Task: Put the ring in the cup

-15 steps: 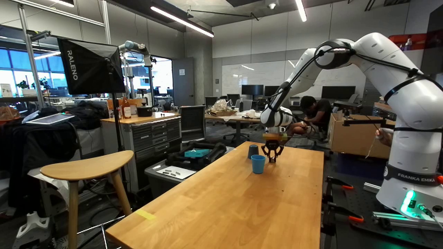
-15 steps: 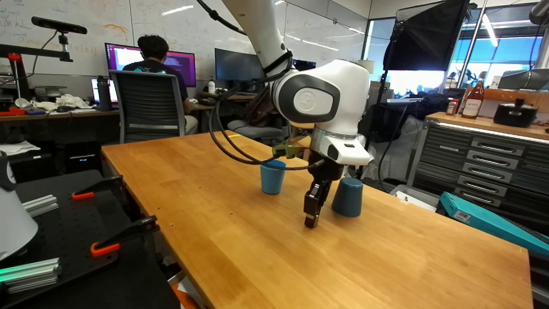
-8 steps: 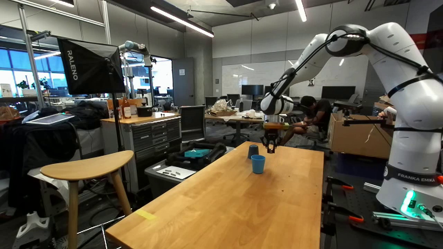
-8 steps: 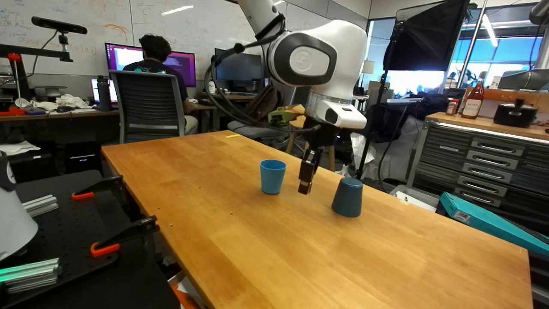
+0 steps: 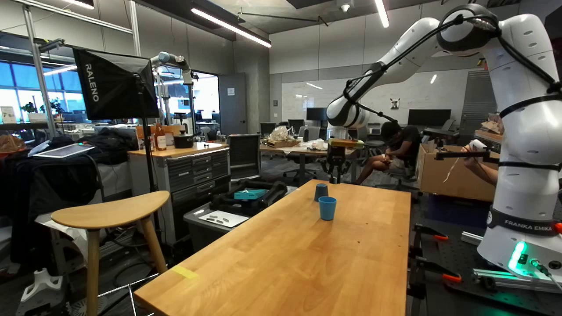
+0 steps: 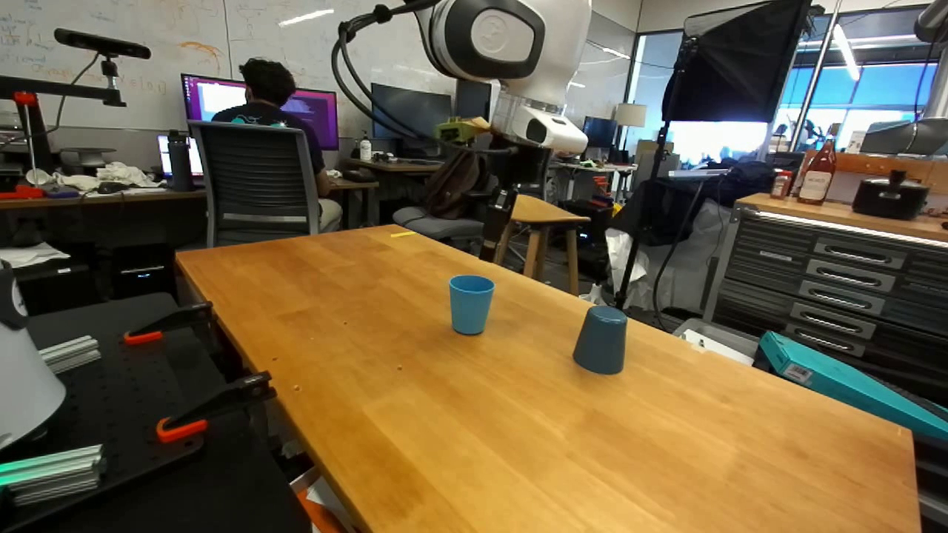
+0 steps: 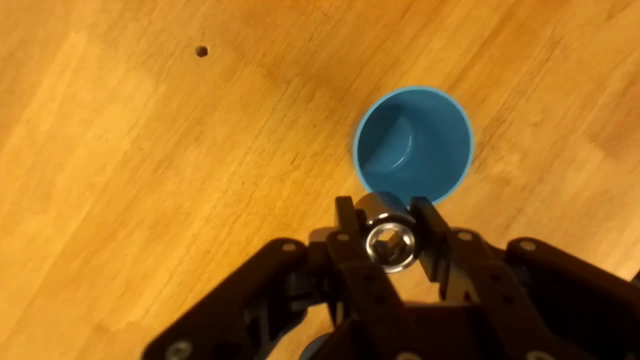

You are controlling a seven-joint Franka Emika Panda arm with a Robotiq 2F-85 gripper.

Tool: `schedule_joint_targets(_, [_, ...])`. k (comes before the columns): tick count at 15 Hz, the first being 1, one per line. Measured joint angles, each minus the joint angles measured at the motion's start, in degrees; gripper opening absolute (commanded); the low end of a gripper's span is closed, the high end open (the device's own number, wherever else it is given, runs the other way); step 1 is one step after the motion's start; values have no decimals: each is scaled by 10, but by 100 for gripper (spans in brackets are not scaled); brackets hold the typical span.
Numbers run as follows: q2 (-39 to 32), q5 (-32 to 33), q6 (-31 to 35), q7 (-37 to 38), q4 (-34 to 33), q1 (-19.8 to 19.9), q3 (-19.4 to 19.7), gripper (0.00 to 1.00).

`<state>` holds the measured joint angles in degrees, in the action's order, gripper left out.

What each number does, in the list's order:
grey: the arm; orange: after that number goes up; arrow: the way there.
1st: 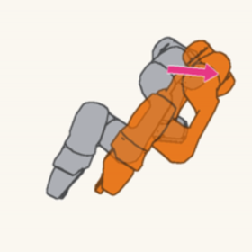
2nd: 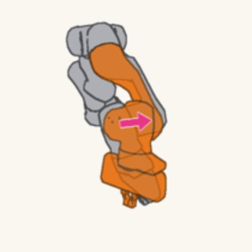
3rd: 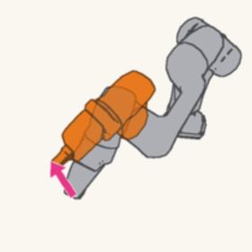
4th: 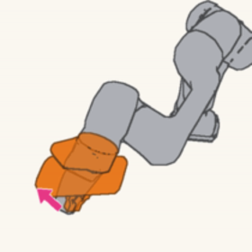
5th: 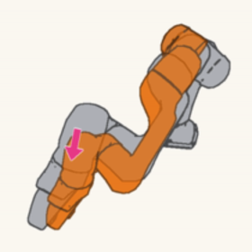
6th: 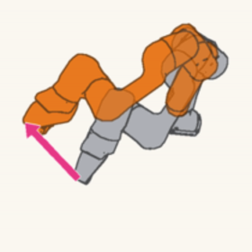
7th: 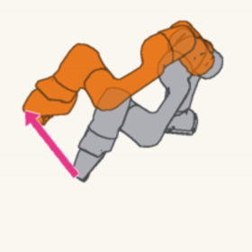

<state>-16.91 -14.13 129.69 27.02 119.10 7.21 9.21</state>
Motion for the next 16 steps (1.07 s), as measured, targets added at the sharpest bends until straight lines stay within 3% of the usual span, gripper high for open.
schedule_joint_targets(7, [-21,-8,1,0,-11,-16,-27,8])
schedule_joint_targets(16, [-121,-9,0,0,-91,-11,-26,9])
